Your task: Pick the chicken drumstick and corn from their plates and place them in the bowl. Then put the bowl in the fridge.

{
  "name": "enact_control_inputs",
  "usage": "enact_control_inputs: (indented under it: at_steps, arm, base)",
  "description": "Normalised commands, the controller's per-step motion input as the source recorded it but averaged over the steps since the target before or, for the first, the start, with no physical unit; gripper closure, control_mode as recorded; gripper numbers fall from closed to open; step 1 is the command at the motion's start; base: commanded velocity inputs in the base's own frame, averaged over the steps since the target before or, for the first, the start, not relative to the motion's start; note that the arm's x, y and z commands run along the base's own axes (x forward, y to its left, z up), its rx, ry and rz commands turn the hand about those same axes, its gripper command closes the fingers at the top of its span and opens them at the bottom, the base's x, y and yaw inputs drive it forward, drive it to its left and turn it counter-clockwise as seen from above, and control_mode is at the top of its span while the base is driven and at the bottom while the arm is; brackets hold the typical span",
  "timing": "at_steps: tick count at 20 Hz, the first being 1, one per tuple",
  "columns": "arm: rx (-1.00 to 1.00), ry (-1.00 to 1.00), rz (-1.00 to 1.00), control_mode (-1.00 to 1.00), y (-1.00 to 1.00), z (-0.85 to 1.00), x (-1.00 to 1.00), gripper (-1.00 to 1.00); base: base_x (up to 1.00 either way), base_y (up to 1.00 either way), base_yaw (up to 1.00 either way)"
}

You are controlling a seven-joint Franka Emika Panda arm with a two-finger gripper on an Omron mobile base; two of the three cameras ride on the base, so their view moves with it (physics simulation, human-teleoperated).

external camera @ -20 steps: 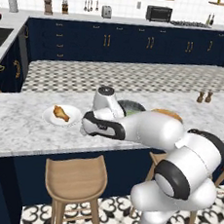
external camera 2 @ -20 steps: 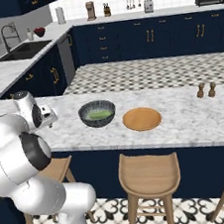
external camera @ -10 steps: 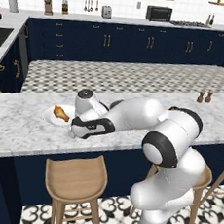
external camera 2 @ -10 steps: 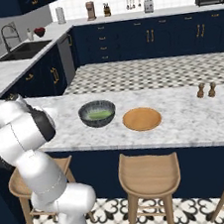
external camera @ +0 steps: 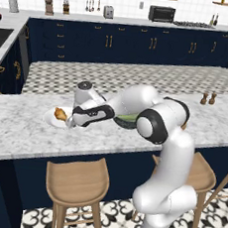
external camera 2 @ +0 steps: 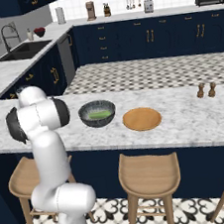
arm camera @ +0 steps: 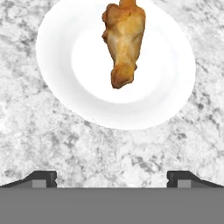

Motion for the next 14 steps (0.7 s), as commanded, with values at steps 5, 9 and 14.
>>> enact_control_inputs:
  at_steps: [5, 9, 14]
  arm:
    - [0.21, 0.00, -0.08, -1.00, 0.30, -0.08, 0.58, -1.00]
    - [0.28, -0.02, -0.02, -1.00, 0.29, -0.17, 0.09, -1.00]
    - [0.11, 0.00, -0.06, -1.00, 0.00, -0.19, 0.04, -1.00]
  base:
    - [0.00, 0.00, 0.00]
    - [0.00, 0.00, 0.00]
    - [0.00, 0.00, 0.00]
